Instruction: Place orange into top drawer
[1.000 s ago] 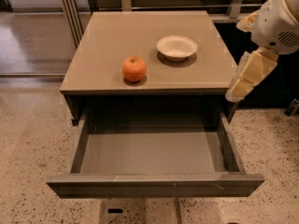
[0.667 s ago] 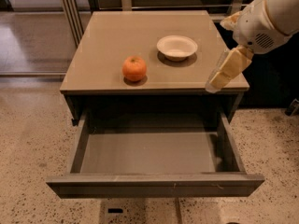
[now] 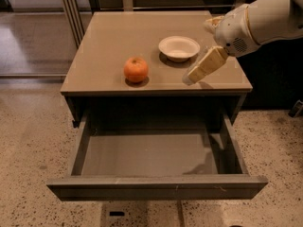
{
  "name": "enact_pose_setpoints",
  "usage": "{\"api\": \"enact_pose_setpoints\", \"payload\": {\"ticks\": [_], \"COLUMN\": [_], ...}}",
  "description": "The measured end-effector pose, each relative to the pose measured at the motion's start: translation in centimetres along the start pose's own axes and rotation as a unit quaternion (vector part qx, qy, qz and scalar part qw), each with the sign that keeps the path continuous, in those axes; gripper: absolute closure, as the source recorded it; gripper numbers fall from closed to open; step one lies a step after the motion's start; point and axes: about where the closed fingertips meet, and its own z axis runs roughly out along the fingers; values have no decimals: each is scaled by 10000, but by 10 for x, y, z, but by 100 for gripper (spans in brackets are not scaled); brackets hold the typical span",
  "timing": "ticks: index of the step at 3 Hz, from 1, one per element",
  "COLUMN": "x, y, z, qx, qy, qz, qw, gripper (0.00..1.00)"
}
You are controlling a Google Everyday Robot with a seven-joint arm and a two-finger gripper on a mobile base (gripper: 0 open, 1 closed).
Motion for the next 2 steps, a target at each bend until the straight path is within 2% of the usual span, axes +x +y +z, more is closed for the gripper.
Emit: {"api": "enact_pose_setpoints", "payload": {"ticks": [1,2], "x": [-2,-14], "y": [0,-1], "z": [4,24], "qx": [-6,-35], "qy": [-32,-192], "qz": [-35,-214], "qw": [10000,9996], "gripper": [0,0]}}
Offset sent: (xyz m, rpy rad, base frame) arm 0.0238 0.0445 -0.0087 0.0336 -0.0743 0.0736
